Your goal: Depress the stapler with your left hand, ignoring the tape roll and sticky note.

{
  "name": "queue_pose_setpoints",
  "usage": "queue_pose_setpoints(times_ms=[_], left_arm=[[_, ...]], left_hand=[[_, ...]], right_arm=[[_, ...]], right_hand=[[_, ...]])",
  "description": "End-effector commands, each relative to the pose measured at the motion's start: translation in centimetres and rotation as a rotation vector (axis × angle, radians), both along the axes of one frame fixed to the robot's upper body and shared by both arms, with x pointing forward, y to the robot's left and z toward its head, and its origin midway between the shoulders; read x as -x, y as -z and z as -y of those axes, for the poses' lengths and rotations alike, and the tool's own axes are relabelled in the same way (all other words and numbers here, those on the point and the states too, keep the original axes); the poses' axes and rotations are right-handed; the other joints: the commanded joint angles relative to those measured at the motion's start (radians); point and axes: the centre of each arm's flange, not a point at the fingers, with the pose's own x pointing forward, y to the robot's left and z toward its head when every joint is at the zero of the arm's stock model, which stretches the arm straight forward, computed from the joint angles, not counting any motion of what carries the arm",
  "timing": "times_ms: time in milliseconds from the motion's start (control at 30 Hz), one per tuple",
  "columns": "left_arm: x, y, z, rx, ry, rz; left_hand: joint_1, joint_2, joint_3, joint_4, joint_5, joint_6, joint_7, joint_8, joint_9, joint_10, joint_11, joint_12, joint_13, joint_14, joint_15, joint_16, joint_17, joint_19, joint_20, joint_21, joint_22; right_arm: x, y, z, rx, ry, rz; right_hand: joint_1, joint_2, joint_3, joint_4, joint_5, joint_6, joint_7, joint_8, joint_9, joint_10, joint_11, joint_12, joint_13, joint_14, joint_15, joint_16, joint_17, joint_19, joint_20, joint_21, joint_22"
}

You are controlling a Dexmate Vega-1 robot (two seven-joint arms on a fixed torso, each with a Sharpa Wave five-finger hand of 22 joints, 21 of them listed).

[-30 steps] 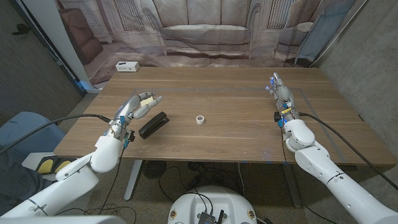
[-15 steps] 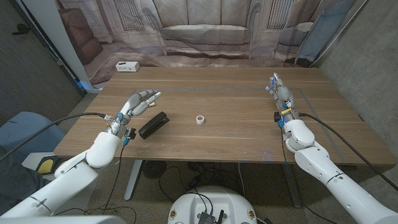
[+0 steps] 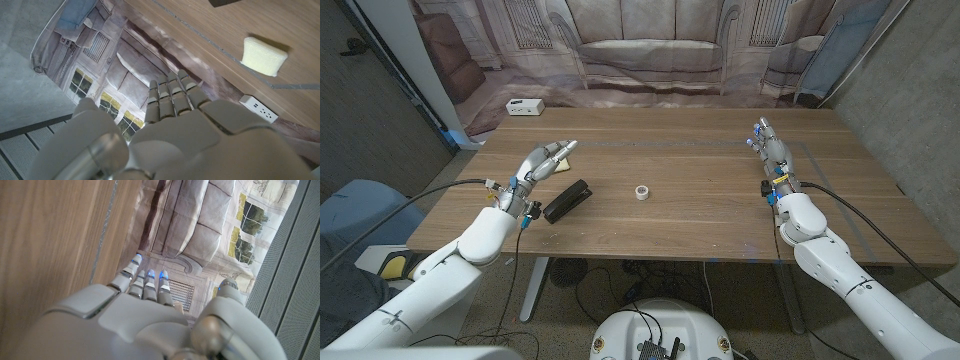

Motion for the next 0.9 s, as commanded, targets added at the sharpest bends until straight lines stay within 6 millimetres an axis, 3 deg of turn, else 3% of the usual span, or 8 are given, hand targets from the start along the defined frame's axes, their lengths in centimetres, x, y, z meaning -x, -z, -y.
queue_pose_setpoints(times_ms=[33,900], left_arm=[[-1.2,-0.3,0.2,0.076,0.087,-0.035],[-5.2,-1.9,1.4,0.147,0.147,-0.066]], left_hand=[[-0.005,-0.002,-0.004,0.002,0.001,-0.016,0.002,0.001,0.004,-0.016,0.002,-0.003,0.004,-0.014,0.0,-0.006,0.004,-0.009,-0.001,-0.001,0.004],[-0.01,-0.001,-0.006,0.002,0.001,-0.079,-0.001,0.003,0.003,-0.075,0.008,-0.004,0.004,-0.07,0.012,-0.006,0.004,-0.049,-0.007,0.0,0.004]], right_arm=[[0.1,0.1,0.3,-0.002,-0.004,0.006],[0.1,0.3,0.9,0.004,-0.021,0.009]], right_hand=[[0.004,0.007,0.002,-0.004,0.003,-0.003,0.0,-0.002,0.002,0.008,-0.002,-0.003,0.001,0.004,0.006,-0.001,0.003,0.004,-0.001,0.002,0.002],[0.002,0.006,0.0,-0.003,0.003,0.002,0.002,0.0,0.002,0.01,0.003,-0.003,0.001,0.005,0.007,-0.001,0.004,0.005,-0.001,0.002,0.002]])
